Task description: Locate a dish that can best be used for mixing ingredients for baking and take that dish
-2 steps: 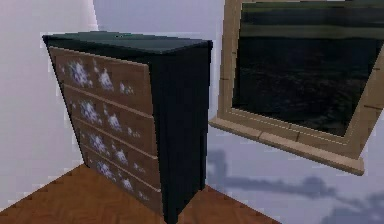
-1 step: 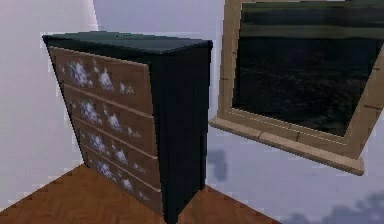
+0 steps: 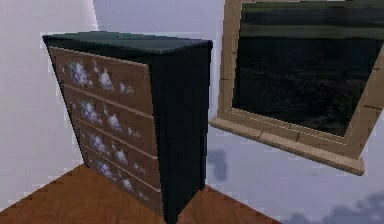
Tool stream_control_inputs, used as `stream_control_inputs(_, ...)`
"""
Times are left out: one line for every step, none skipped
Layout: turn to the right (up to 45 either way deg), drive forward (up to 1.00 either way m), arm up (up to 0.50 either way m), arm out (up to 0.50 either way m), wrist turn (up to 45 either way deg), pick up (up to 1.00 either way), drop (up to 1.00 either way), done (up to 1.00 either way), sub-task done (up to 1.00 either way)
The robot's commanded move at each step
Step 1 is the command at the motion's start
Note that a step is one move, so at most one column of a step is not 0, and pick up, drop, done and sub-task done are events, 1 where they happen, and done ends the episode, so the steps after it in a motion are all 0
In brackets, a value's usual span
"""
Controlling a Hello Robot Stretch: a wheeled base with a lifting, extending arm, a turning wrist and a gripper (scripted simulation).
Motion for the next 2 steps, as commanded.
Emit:
stream_control_inputs(0.0, 0.0, 0.1, 0.0, 0.0, 0.0, 0.0, 0.0, 0.0)
stream_control_inputs(0.0, 0.0, 0.0, 0.0, 0.0, 0.0, 0.0, 1.0, 0.0)
